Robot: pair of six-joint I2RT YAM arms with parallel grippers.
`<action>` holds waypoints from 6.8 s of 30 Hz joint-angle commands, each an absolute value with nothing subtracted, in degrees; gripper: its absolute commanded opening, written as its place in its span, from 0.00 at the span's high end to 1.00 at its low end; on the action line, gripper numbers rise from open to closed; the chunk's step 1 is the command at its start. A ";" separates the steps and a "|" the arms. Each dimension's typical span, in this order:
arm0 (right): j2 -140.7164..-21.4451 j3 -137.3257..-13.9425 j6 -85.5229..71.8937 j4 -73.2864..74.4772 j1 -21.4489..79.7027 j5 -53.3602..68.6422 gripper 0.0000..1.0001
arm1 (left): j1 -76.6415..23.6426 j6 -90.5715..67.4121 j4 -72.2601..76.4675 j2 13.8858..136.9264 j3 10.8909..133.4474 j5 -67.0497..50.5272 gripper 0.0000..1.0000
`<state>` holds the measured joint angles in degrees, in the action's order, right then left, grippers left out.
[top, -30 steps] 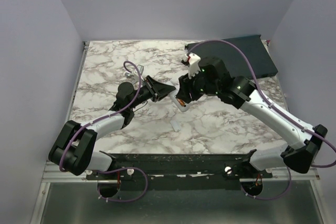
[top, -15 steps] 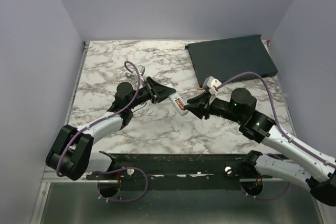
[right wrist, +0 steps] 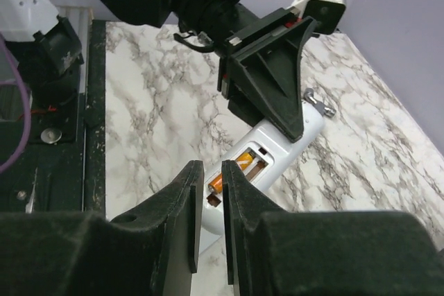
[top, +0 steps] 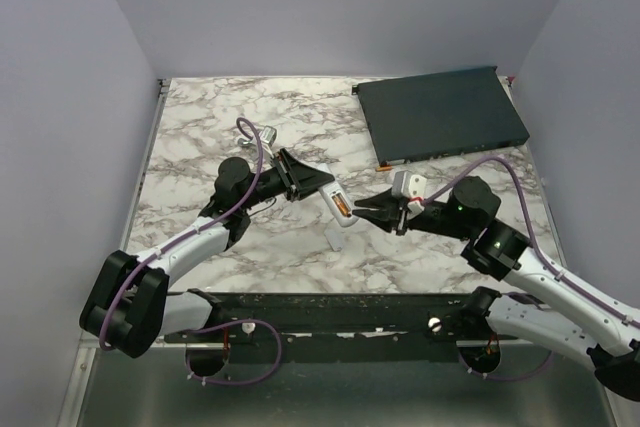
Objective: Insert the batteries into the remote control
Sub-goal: Load the battery into the remote control.
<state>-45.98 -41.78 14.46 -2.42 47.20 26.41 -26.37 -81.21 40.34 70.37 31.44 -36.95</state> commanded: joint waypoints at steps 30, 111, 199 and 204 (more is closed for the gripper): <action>-51.50 -44.21 26.72 3.92 47.29 31.03 0.84 | -26.63 -82.18 43.75 68.53 30.51 -38.24 1.00; -57.59 -44.16 24.36 -3.23 47.29 24.07 0.90 | -26.60 -82.81 44.73 69.06 31.15 -39.08 1.00; -53.29 -33.04 -40.61 -23.46 41.64 21.29 0.22 | -26.63 -74.14 43.24 63.32 32.78 -40.25 1.00; -54.86 -33.51 -39.72 -22.86 41.65 21.33 0.27 | -26.63 -74.18 43.24 63.59 32.92 -40.26 1.00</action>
<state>-53.76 -33.63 -39.59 -21.30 41.89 19.84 -26.35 -74.00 40.71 64.29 32.86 -39.24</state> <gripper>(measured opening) 0.752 0.274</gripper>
